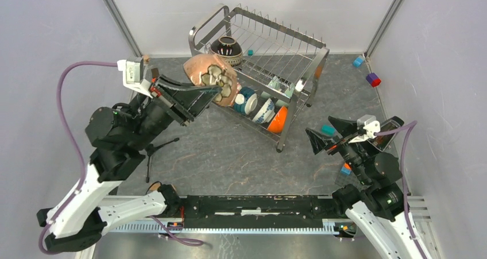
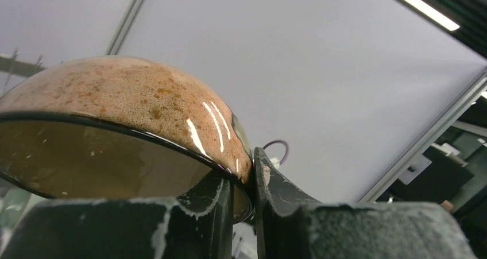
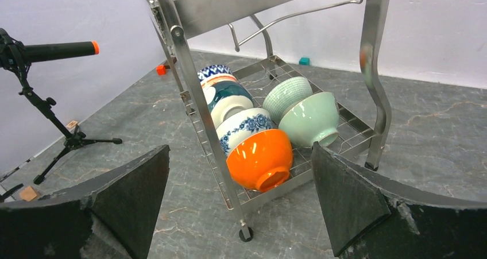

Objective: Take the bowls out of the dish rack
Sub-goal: Pick up the bowl from the dish rack.

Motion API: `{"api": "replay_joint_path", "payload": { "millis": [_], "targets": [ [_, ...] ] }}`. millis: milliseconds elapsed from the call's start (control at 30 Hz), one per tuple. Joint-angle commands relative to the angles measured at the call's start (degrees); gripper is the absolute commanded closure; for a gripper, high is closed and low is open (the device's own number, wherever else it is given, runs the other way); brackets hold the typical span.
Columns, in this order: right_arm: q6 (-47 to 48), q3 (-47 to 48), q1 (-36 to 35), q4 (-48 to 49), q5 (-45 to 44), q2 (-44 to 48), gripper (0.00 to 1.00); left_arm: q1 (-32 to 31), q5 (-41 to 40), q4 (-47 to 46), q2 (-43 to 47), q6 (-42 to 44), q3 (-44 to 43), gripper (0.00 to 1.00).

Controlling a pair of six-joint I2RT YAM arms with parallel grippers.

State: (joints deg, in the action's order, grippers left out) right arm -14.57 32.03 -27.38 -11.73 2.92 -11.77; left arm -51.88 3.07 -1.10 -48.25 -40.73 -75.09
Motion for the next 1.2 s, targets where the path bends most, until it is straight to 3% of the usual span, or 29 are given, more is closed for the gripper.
{"api": "replay_joint_path", "payload": {
  "millis": [0, 167, 433, 867, 1167],
  "targets": [
    [1.7, 4.4, -0.4, -2.3, -0.3, -0.6, 0.02, -0.1, 1.0, 17.0, 2.0, 7.7, -5.7, 0.98],
    [3.7, 5.5, -0.4, -7.2, -2.4, -0.4, 0.02, -0.1, 1.0, 29.6, 2.9, 10.4, -6.3, 0.98],
    [4.5, 5.9, -0.5, -14.1, -4.1, -0.4, 0.02, -0.2, 3.2, 39.7, 3.4, 12.9, -4.0, 0.98],
    [1.2, 1.9, -0.5, -16.7, -7.6, 0.3, 0.02, -1.3, 2.8, 45.6, 4.3, 14.9, 9.6, 0.98],
    [1.4, 1.2, -0.5, -20.3, -7.2, 1.1, 0.02, -8.4, -4.8, 50.3, 2.9, 16.0, 12.1, 0.98]
  ]
}}
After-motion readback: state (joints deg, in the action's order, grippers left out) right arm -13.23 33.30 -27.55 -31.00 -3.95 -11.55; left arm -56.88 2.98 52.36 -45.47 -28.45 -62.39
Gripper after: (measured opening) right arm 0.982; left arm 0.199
